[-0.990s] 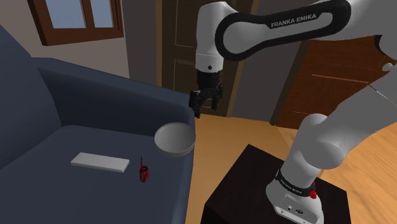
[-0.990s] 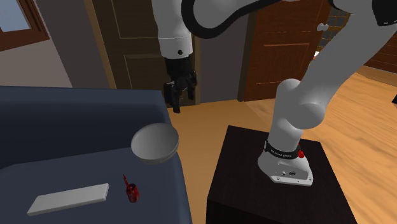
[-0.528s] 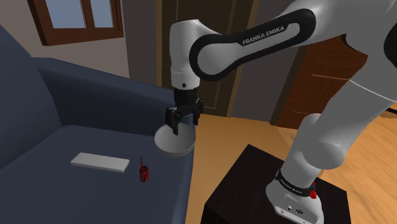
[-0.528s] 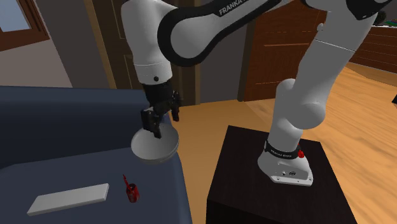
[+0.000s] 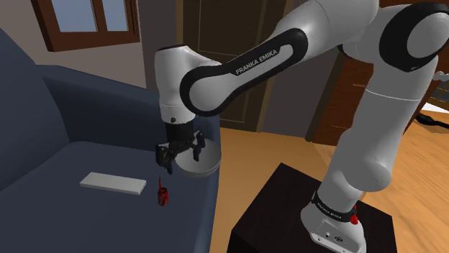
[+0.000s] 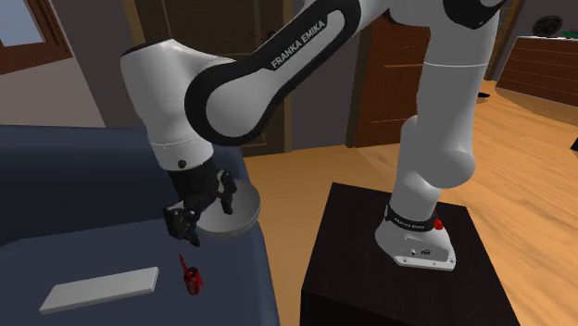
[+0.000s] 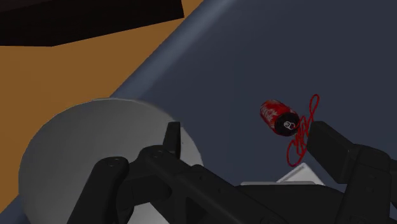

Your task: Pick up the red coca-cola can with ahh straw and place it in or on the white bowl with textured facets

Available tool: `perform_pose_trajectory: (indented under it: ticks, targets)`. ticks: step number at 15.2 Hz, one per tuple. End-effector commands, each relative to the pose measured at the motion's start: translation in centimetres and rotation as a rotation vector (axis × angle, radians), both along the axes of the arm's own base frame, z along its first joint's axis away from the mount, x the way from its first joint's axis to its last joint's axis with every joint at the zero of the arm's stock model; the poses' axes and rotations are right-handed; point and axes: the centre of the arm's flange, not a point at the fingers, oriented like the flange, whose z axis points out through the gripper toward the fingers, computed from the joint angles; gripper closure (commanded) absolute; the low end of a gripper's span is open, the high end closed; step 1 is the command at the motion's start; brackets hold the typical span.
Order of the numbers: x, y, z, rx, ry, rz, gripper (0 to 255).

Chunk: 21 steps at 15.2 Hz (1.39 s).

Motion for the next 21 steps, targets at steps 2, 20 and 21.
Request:
perform_pose_trajectory:
  ticks: [2, 20, 21]
  targets:
    - [1.6, 3.2, -2.0, 0.004, 0.006, -0.01, 0]
    - [2.6, 5.8, -7.8, 0.007, 0.012, -0.018, 0]
    - [2.6, 5.8, -7.8, 0.007, 0.012, -0.018, 255]
